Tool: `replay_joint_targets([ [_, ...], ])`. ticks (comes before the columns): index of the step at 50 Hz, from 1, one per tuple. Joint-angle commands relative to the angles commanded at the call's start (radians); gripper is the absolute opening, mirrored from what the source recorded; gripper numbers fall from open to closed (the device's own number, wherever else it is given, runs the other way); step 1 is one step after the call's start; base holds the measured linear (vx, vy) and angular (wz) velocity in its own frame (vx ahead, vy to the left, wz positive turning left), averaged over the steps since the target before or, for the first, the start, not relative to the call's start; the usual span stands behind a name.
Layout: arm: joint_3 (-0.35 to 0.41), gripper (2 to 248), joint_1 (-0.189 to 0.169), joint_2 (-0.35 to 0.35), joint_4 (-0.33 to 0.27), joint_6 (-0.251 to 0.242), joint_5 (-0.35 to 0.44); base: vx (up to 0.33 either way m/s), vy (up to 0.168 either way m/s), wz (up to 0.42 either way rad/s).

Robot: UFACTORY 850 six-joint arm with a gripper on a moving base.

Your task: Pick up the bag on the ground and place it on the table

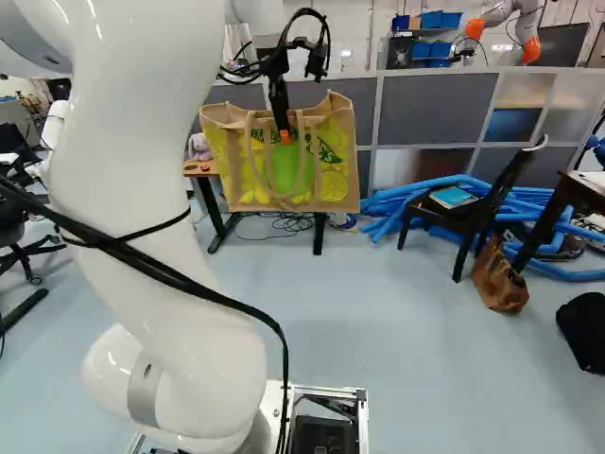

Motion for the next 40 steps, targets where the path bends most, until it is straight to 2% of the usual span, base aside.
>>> replay_joint_targets([
  [40,0.0,23,0.0,0.0,0.0,0.0,0.0,0.17,0.01,-0.013],
])
